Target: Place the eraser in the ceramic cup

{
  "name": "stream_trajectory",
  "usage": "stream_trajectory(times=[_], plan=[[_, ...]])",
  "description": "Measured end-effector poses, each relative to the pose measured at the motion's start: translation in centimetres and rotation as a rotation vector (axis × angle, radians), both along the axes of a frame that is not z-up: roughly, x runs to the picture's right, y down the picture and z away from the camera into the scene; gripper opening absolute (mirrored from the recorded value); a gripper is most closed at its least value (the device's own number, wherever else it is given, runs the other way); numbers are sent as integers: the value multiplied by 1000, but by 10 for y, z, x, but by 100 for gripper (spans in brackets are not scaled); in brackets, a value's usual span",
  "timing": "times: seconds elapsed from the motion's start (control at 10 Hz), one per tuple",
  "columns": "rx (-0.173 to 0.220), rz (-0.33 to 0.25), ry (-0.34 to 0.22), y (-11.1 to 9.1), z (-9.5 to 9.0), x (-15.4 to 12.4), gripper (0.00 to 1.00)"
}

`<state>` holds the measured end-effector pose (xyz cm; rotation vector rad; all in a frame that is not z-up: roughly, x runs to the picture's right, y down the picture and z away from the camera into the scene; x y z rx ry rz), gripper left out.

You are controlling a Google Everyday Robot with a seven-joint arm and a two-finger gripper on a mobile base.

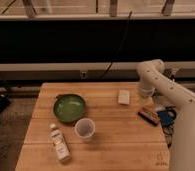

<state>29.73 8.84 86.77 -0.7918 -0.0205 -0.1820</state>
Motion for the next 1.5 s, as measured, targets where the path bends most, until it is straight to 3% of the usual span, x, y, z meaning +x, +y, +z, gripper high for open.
stream_trajectory(times=[0.1, 0.3, 0.7, 1.5], plan=[[11, 63, 58, -1, -9, 8, 80], [26, 92, 74, 6, -21, 8, 80], [39, 155, 117, 47, -45, 10, 80], [105, 272, 202, 74, -22, 25, 80]])
